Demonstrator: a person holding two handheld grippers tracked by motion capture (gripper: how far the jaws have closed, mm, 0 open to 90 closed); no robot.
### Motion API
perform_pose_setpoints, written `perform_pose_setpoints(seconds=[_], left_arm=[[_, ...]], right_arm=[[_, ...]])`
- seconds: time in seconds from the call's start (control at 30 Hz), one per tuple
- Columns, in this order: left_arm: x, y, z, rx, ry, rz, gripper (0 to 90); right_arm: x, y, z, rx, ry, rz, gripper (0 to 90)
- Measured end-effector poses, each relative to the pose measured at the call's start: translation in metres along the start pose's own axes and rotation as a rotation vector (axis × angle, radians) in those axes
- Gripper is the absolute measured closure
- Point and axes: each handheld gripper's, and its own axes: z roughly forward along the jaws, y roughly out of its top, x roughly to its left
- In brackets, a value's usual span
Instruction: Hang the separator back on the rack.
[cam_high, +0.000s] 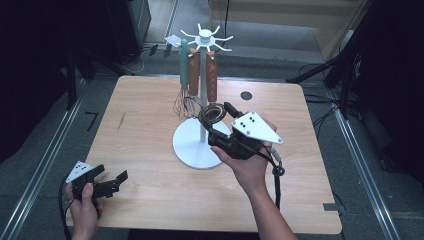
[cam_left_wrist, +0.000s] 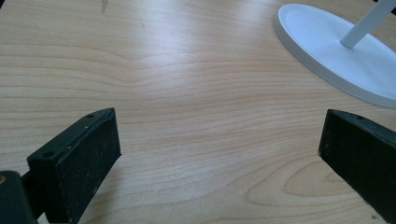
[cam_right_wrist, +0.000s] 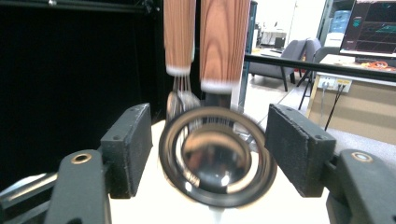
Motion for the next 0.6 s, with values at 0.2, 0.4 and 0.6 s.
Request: perform_pose_setpoints(seconds=[0.2,0.4,0.6], left_arm=[[-0.001,-0.001,-0.001,-0.01,0.008,0.014,0.0],[-0.003,-0.001,-0.002,-0.012,0.021,0.024,0.0],[-0.004,-0.001,-0.002,-0.014,0.019,0.029,0.0]], right_arm=[[-0.004,-0.02,-0.007,0.035,0.018,0.001,28.3],[-0.008,-0.04,-0.012,0.032,0.0,0.029,24.5],[-0.014,-0.064,-0.015,0.074,-0.004,0.054,23.6]])
